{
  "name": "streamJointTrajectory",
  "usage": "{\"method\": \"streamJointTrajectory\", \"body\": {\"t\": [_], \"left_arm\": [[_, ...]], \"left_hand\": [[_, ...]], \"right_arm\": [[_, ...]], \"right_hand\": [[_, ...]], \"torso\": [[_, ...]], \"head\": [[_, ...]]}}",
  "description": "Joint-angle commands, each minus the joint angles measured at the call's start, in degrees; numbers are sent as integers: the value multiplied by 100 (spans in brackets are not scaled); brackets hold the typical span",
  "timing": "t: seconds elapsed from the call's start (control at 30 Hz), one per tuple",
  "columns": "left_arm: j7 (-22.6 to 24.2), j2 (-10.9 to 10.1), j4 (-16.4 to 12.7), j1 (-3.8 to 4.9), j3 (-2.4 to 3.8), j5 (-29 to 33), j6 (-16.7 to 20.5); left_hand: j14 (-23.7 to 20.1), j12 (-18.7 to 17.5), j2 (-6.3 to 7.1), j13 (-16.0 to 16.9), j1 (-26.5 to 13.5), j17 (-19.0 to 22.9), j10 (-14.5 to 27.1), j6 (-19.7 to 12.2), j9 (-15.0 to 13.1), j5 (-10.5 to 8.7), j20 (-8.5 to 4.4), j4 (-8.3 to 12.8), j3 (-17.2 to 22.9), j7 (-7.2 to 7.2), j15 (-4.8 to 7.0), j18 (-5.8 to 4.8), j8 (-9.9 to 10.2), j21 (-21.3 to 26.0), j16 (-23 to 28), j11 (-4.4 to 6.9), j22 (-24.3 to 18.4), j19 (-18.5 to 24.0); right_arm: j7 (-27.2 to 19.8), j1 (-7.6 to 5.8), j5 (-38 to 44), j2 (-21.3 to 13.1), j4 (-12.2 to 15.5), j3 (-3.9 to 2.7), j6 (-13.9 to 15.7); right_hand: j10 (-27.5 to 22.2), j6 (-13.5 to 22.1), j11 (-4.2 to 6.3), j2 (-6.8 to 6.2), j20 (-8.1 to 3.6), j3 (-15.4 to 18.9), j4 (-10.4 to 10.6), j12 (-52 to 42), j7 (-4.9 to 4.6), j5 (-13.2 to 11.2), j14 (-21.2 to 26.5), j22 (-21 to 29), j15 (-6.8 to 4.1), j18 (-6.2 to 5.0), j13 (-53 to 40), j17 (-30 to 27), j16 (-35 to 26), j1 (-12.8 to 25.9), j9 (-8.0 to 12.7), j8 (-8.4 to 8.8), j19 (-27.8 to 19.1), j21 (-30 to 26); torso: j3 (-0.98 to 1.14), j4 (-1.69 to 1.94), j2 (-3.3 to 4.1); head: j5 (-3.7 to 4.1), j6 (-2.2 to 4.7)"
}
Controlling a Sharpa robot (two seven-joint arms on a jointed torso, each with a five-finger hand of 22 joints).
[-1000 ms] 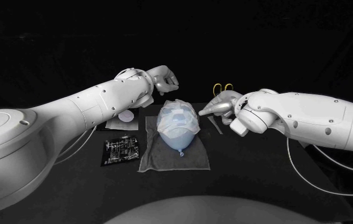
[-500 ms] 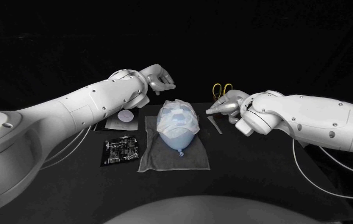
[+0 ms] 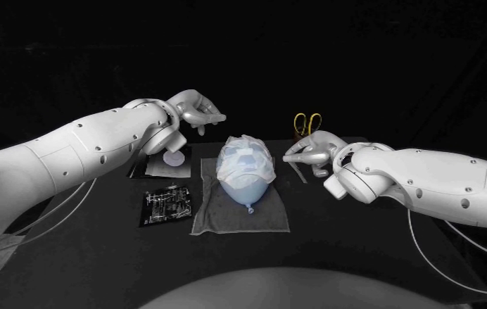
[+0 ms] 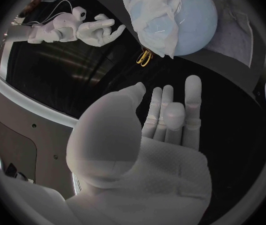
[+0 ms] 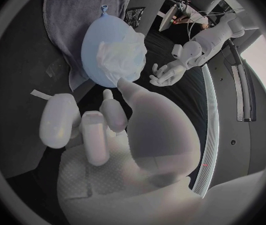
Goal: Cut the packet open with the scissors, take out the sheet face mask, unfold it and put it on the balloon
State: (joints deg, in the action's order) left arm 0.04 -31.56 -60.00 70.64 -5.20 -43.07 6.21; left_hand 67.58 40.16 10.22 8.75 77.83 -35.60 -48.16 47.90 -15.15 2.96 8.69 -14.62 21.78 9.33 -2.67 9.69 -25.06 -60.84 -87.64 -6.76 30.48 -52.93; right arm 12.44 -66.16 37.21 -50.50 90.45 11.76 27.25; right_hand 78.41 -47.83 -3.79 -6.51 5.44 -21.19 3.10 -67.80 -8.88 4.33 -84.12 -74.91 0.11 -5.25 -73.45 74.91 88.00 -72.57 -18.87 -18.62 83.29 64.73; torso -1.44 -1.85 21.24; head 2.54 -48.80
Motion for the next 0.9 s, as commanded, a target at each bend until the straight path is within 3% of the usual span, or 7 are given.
{"method": "streamJointTrajectory", "body": {"t": [0.03, 0.13, 0.23, 0.4, 0.57, 0.77, 0.9], "left_arm": [[-266, -80, -116, 7, 12, 202, -207], [-424, -152, -177, 7, 14, 29, -242], [-588, -173, -215, 7, 14, -102, -360], [-802, -163, -288, 7, 14, -295, -540], [-855, -146, -340, 8, 13, -410, -667], [-797, -160, -472, 8, 13, -466, -803], [-761, -161, -522, 8, 13, -532, -904]], "left_hand": [[-37, 40, 75, 22, -96, 90, 5, 9, -16, -23, -60, -49, -103, -2, 14, 94, -26, 43, 42, 61, -20, 6], [120, 188, 146, 109, -169, -170, -107, 163, -134, -21, -92, -142, -291, -51, 56, 98, -169, 61, 36, 108, -42, -50], [522, 491, 85, 296, -289, -847, -274, 301, -395, -20, -187, -190, -528, -160, 159, 54, -442, -115, -39, 221, 217, -360], [718, 746, 1, 483, -529, -1210, -250, 183, -666, -21, -251, -209, -827, -189, 211, 16, -613, -210, -55, 269, 379, -532], [819, 1155, -102, 776, -494, -1505, -153, 45, -1039, -22, -282, -206, -1158, -225, 246, 8, -838, -211, -61, 309, 406, -563], [772, 1806, -172, 1223, -118, -1245, -67, -93, -1245, -22, -322, -190, -1367, -259, 298, -42, -840, -393, -73, 369, 719, -747], [897, 1926, -208, 1313, -81, -1507, -36, -46, -1244, -22, -342, -200, -1422, -281, 323, -66, -802, -489, -91, 396, 883, -850]], "right_arm": [[-872, 18, 403, 3, 14, -9, 530], [-1131, 32, 805, 13, 25, -10, 713], [-1356, 38, 1232, 23, 48, -11, 911], [-1624, 42, 1942, 39, 94, -16, 1190], [-1684, 42, 2440, 78, 119, -19, 1260], [-1569, 37, 2872, 160, 109, -26, 1269], [-1480, 32, 2994, 201, 89, -31, 1268]], "right_hand": [[61, -79, 10, 10, -10, -9, 45, -63, 12, -34, -491, -794, -50, 58, -42, 1308, 39, -57, 22, -10, 48, 74], [84, -127, 22, 20, -19, -24, 37, -93, 25, -51, -500, -808, -60, 65, -56, 1323, 52, -92, 40, -7, 64, 117], [103, -177, 32, 24, -27, -33, 36, -120, 37, -64, -508, -822, -69, 72, -70, 1338, 65, -113, 56, -4, 78, 159], [145, -228, 45, 17, -38, -45, 27, -185, 50, -76, -524, -846, -81, 86, -112, 1369, 90, -141, 80, 12, 102, 234], [166, -252, 50, 8, -42, -48, 24, -218, 55, -84, -531, -855, -85, 91, -135, 1384, 102, -150, 92, 21, 111, 261], [185, -273, 55, 4, -47, -54, 22, -244, 60, -92, -537, -863, -91, 95, -151, 1395, 111, -161, 105, 33, 119, 285], [192, -284, 58, 2, -50, -56, 22, -251, 63, -95, -538, -866, -94, 96, -155, 1398, 113, -165, 112, 38, 123, 295]], "torso": [[-3, 2, 1], [-7, 9, 15], [-5, 4, 19], [-4, -2, 33], [1, -12, 47], [13, -5, 62], [11, -4, 66]], "head": [[-30, 4], [-39, 8], [-61, -6], [-71, -3], [-83, 8], [-84, -9], [-83, -12]]}}
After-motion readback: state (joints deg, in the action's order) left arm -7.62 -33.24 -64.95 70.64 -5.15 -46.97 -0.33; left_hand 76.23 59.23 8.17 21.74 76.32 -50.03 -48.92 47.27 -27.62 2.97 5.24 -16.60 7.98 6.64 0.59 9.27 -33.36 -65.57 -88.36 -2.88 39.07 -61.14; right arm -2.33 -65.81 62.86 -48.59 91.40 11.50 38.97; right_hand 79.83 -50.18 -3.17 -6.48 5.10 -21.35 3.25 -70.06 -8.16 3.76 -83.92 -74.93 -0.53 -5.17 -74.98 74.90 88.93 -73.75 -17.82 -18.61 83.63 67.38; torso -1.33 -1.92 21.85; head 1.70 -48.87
